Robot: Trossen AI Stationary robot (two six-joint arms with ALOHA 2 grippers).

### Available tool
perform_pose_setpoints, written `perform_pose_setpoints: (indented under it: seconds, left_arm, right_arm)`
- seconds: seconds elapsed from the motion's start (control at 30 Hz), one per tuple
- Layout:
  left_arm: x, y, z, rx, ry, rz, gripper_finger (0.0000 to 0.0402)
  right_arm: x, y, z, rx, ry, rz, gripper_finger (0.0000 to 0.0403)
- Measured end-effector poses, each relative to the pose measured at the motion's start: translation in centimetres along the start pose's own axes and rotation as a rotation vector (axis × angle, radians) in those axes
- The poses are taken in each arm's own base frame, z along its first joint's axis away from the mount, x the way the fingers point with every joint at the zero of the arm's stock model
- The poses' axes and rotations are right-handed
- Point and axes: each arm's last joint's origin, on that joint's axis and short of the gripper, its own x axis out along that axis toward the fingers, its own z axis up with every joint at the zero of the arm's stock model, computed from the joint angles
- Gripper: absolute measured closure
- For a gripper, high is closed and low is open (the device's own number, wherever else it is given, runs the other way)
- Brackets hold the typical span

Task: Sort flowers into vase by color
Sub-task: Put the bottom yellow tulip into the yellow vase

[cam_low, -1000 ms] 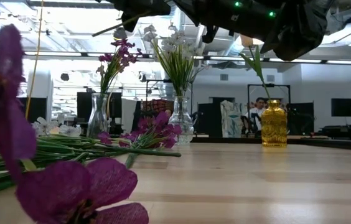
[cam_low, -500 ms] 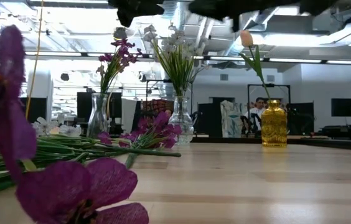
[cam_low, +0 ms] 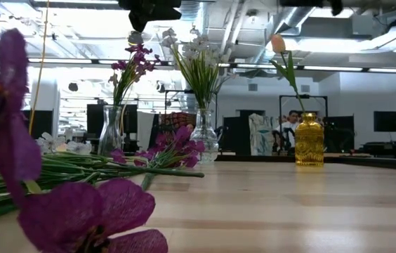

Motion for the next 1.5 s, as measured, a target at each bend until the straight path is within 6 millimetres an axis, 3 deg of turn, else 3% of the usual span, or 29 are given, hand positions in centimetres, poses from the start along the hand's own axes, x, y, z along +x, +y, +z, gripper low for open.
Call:
perform_pose_setpoints:
  seconds: [0.43,0.67,1.27,1.5]
  left_arm:
    - [0.0,0.1,0.0,-0.001,0.0,0.002,0.0249]
    - [0.0,0.1,0.0,-0.001,0.0,0.006,0.0249]
    - [0.0,0.2,0.0,-0.001,-0.001,0.056,0.0249]
    - [0.0,0.2,0.0,-0.001,-0.001,0.055,0.0249]
  right_arm:
    - [-3.5,-4.7,-0.8,-0.031,0.117,-0.05,0.0364]
    - [-4.5,-6.2,-1.0,-0.053,0.129,-0.087,0.0364]
    - [-3.9,-7.3,-2.0,-0.144,0.189,-0.312,0.0364]
    - [-3.0,-7.0,-2.5,-0.124,0.234,-0.312,0.0364]
